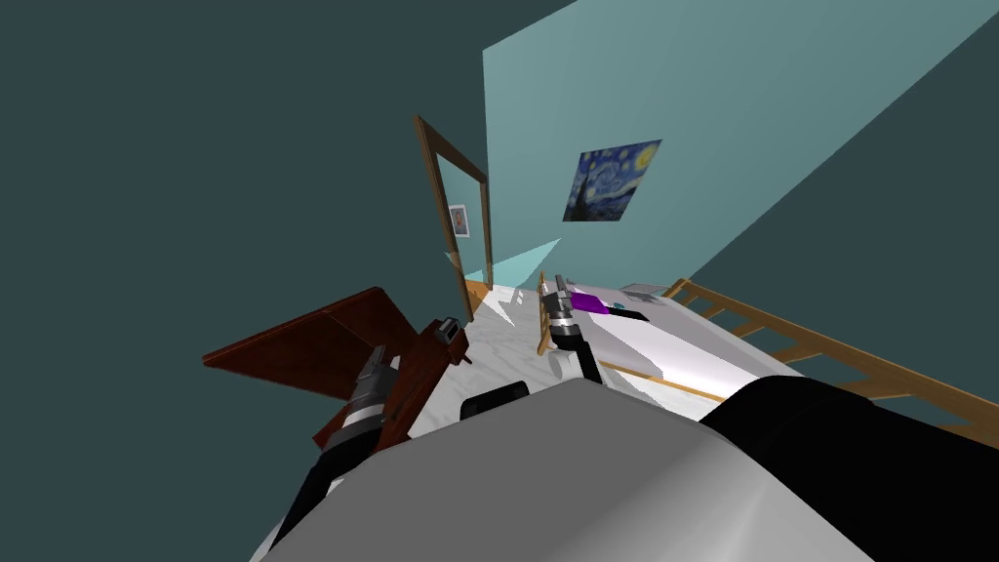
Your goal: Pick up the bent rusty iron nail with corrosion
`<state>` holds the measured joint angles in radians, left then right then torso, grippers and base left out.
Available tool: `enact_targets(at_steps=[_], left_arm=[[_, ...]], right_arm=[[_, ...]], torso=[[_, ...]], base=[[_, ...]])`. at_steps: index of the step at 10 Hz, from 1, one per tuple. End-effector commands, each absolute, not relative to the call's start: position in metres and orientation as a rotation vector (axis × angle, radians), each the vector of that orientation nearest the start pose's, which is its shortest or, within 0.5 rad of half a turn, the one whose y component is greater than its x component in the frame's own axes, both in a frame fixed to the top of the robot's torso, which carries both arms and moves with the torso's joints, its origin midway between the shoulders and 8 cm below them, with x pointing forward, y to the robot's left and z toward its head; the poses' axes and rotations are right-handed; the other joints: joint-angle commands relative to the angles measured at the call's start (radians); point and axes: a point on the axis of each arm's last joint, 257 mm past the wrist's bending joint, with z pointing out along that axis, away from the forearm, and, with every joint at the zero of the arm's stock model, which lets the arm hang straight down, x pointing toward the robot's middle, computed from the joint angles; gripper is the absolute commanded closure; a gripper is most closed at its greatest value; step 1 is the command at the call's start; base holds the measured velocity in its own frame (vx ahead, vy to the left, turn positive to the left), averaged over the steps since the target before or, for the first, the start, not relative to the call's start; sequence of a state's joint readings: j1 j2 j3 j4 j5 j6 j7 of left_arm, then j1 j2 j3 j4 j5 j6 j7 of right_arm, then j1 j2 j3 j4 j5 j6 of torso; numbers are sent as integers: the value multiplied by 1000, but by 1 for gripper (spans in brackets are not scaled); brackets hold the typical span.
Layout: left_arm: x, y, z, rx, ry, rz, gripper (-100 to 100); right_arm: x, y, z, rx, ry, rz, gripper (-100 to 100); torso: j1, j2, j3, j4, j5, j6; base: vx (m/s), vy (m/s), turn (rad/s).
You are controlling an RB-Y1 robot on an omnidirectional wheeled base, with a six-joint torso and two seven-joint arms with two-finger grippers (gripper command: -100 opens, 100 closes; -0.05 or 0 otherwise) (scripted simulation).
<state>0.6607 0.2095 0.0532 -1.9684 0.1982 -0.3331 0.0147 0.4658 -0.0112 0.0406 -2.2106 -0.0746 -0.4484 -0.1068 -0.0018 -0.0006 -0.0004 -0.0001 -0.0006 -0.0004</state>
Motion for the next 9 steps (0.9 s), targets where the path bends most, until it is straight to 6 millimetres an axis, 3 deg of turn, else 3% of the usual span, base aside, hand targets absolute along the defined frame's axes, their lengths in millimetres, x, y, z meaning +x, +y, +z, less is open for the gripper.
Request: enact_targets(at_steps=[1,2,4,5,6,7,8,9], left_arm=[[333,375,-240,-1253,1070,-1055,-100],[333,375,-240,-1253,1070,-1055,-100],[315,390,-289,-1407,1107,-1010,-100],[312,392,-295,-1418,1113,-1000,-100],[299,400,-322,-1500,1128,-967,-100],[299,400,-322,-1500,1128,-967,-100],[284,409,-347,-1580,1139,-932,-100],[284,409,-347,-1580,1139,-931,-100]], right_arm=[[369,-273,-6,820,607,1477,0],[369,-273,-6,820,607,1478,0],[369,-273,-6,820,607,1478,0],[369,-273,-6,820,607,1478,0],[369,-273,-6,820,607,1477,0],[369,-273,-6,820,607,1477,0],[369,-273,-6,820,607,1477,0],[369,-273,-6,820,607,1477,0]], torso=[[0,0,0,0,0,0],[0,0,0,0,0,0],[0,0,0,0,0,0],[-1,-2,-1,0,0,0],[0,-1,-1,0,0,0],[0,-1,-1,0,0,0],[1,-1,-1,0,0,0],[0,-1,-1,0,0,0]], base=[[21,-28,-108],[17,-21,-53],[37,-39,-152],[45,-32,-29],[43,-18,-44],[30,-16,-52],[45,-27,-88],[41,-17,-38]])
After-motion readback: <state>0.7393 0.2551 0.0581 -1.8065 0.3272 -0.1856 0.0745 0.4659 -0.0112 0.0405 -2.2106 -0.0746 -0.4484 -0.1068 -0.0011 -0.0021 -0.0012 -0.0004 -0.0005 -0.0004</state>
